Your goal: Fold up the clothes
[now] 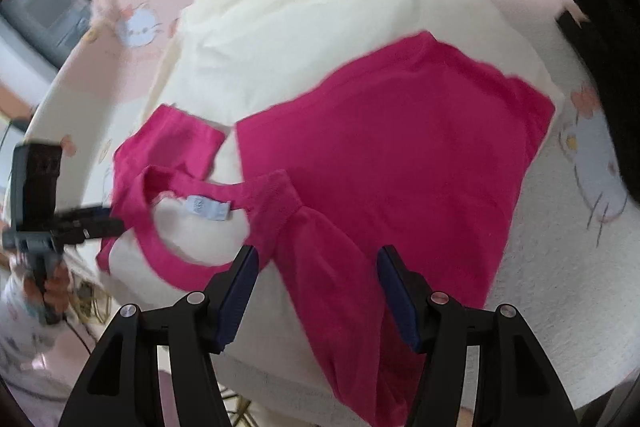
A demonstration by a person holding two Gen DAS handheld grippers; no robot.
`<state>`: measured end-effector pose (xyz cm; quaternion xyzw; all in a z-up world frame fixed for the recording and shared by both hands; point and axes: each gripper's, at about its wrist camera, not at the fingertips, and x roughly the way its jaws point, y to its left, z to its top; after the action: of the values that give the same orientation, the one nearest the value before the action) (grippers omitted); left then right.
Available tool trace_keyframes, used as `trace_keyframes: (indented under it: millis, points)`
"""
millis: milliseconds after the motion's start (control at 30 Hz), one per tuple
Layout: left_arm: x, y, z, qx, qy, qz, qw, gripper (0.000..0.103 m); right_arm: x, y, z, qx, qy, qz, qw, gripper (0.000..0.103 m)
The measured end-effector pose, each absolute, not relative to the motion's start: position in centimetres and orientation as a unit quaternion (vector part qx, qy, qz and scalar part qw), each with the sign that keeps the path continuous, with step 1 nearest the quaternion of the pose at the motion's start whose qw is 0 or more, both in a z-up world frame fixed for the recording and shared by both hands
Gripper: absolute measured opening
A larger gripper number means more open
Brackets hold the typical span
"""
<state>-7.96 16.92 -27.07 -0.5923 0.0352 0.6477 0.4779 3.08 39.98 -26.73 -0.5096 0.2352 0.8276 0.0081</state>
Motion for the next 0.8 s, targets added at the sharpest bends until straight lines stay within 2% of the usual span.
trace_keyframes:
  millis: [33,67,133,167,233,367,633,667,700,733,800]
  points:
    - [-7.9,16.6,-27.2,-0.592,0.029,0.648,0.478,0.045,3.2,40.0,-26.9,-0.504,0.245,0.828,0.009,0.055]
    - [-7.8,16.4,-27.3,-0.591,0.027,0.65,0.477,0.043,3.4,39.8,-27.0,-0.497,0.246,0.832,0.01,0.037]
    - [-7.8,15.7,-27.5,-0.59,0.026,0.658,0.467,0.036,3.7,39.4,-27.4,-0.497,0.239,0.834,0.016,0.023]
    - [-7.9,15.2,-27.7,-0.59,0.027,0.665,0.458,0.036,3.9,39.1,-27.3,-0.497,0.225,0.838,0.021,0.02]
    - [-8.2,14.2,-28.1,-0.593,0.01,0.664,0.456,0.036,4.2,38.5,-27.3,-0.497,0.2,0.844,0.03,0.018]
    - [-8.3,13.0,-28.6,-0.587,-0.021,0.666,0.46,0.036,4.6,38.7,-27.6,-0.494,0.208,0.843,0.042,0.017]
    - [-6.6,14.2,-27.6,-0.554,0.047,0.697,0.453,0.036,5.3,39.0,-28.0,-0.488,0.219,0.843,0.064,0.016]
    - [-6.5,14.3,-27.4,-0.556,0.051,0.7,0.446,0.036,5.3,38.7,-27.8,-0.487,0.212,0.845,0.062,0.019]
    - [-6.5,14.4,-27.2,-0.558,0.055,0.702,0.439,0.043,5.2,38.5,-27.6,-0.487,0.204,0.847,0.061,0.02]
    - [-6.4,14.5,-26.9,-0.557,0.064,0.706,0.433,0.056,5.1,38.2,-27.4,-0.489,0.191,0.849,0.061,0.021]
    - [-5.8,14.8,-25.5,-0.529,0.105,0.725,0.428,0.07,5.1,37.8,-26.8,-0.493,0.166,0.851,0.07,0.036]
